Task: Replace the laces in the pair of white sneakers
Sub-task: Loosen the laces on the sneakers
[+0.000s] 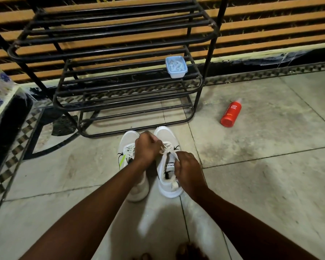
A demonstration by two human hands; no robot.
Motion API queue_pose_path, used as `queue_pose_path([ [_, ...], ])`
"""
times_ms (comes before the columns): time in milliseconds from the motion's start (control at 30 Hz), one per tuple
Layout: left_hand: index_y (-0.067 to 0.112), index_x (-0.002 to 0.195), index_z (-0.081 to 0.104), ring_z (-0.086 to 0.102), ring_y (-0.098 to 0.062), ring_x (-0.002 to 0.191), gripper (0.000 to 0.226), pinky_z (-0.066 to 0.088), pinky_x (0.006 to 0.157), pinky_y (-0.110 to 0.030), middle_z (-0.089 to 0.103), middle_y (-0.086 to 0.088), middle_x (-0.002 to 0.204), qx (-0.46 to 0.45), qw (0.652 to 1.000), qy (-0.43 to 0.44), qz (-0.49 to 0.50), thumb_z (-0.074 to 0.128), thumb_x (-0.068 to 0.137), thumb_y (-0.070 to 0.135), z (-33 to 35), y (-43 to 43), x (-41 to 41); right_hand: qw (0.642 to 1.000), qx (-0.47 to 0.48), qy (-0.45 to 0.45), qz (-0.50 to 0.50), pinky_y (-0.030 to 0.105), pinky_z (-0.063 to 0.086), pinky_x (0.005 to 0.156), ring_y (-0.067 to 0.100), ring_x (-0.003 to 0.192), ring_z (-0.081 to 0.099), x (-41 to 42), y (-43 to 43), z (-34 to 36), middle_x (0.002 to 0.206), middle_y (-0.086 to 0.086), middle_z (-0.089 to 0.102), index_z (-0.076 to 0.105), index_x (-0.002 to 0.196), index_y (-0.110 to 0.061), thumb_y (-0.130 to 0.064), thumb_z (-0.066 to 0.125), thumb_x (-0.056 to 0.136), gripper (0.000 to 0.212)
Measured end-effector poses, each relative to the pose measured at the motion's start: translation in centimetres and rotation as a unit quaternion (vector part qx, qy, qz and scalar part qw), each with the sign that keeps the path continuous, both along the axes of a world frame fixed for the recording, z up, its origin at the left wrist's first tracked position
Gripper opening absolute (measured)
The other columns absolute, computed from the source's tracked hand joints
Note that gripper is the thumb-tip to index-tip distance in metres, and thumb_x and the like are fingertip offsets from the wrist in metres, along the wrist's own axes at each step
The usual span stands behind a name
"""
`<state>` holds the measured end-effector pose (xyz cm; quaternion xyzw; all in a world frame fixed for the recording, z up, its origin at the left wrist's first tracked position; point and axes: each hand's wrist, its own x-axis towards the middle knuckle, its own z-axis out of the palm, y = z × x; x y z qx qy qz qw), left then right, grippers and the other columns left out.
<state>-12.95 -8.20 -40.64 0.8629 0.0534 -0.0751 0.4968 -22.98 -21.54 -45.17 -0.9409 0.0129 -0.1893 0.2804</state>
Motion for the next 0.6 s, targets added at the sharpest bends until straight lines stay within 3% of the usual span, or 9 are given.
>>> queue_pose_path([
  [100, 0.013, 0.087, 0.063, 0.072, -0.023, 0.073, 0.016, 0.061, 0.076, -0.040, 0.075, -0.005, 0.083, -0.079, 0.995, 0.028, -0.051, 0.062, 0.092, -0.002, 0.6, -0.4, 0.1, 1.000, -0.006, 0.004, -0.008, 0.031, 0.046, 0.075, 0.031, 0.082, 0.063, 0.0, 0.1, -0.1, 0.092, 0.013, 0.070, 0.069, 0.104, -0.002, -0.005, 0.055, 0.084, 0.024],
  [167, 0.019, 0.089, 0.066, 0.072, -0.022, 0.083, 0.013, 0.057, 0.079, -0.033, 0.074, -0.001, 0.087, -0.020, 0.989, 0.009, -0.148, 0.060, 0.093, 0.008, 0.7, 0.2, 0.2, 1.000, -0.008, 0.015, -0.008, 0.029, 0.047, 0.075, 0.030, 0.085, 0.063, -0.1, 0.3, -0.3, 0.095, 0.013, 0.069, 0.068, 0.107, -0.003, -0.009, 0.051, 0.087, 0.027],
  [267, 0.024, 0.079, 0.074, 0.068, -0.003, 0.083, 0.010, 0.047, 0.070, -0.016, 0.072, 0.014, 0.081, 0.116, 0.959, -0.018, -0.257, 0.074, 0.088, 0.028, 0.9, 0.7, 0.4, 0.999, -0.004, 0.032, -0.007, 0.031, 0.048, 0.079, 0.030, 0.092, 0.062, 0.0, 0.3, -0.6, 0.102, 0.013, 0.069, 0.067, 0.111, -0.004, -0.011, 0.048, 0.091, 0.028],
  [400, 0.015, 0.077, 0.074, 0.069, -0.011, 0.086, 0.013, 0.049, 0.073, -0.022, 0.072, 0.007, 0.078, 0.162, 0.955, -0.020, -0.247, 0.075, 0.090, 0.016, 1.1, 0.3, 0.7, 0.999, -0.014, 0.043, -0.006, 0.034, 0.051, 0.077, 0.032, 0.090, 0.062, 0.0, 0.4, -0.9, 0.101, 0.014, 0.069, 0.066, 0.111, -0.003, -0.004, 0.057, 0.087, 0.026],
  [500, -0.002, 0.087, 0.067, 0.065, -0.011, 0.071, 0.016, 0.051, 0.071, -0.024, 0.068, -0.004, 0.079, 0.032, 0.983, 0.024, -0.179, 0.062, 0.100, 0.007, 1.2, 0.0, 0.0, 0.999, -0.016, 0.040, -0.011, 0.033, 0.052, 0.074, 0.033, 0.087, 0.063, -0.1, 0.3, -0.8, 0.098, 0.015, 0.069, 0.067, 0.110, -0.002, 0.001, 0.064, 0.085, 0.025],
  [600, 0.001, 0.085, 0.056, 0.052, -0.006, 0.044, 0.024, 0.042, 0.044, -0.018, 0.057, -0.005, 0.065, -0.166, 0.980, 0.106, -0.021, 0.045, 0.106, 0.001, 2.1, -1.0, -0.4, 0.999, -0.022, 0.033, -0.017, 0.035, 0.054, 0.075, 0.035, 0.089, 0.065, 0.0, 0.4, -0.7, 0.099, 0.017, 0.069, 0.068, 0.111, 0.000, 0.001, 0.066, 0.084, 0.027],
])
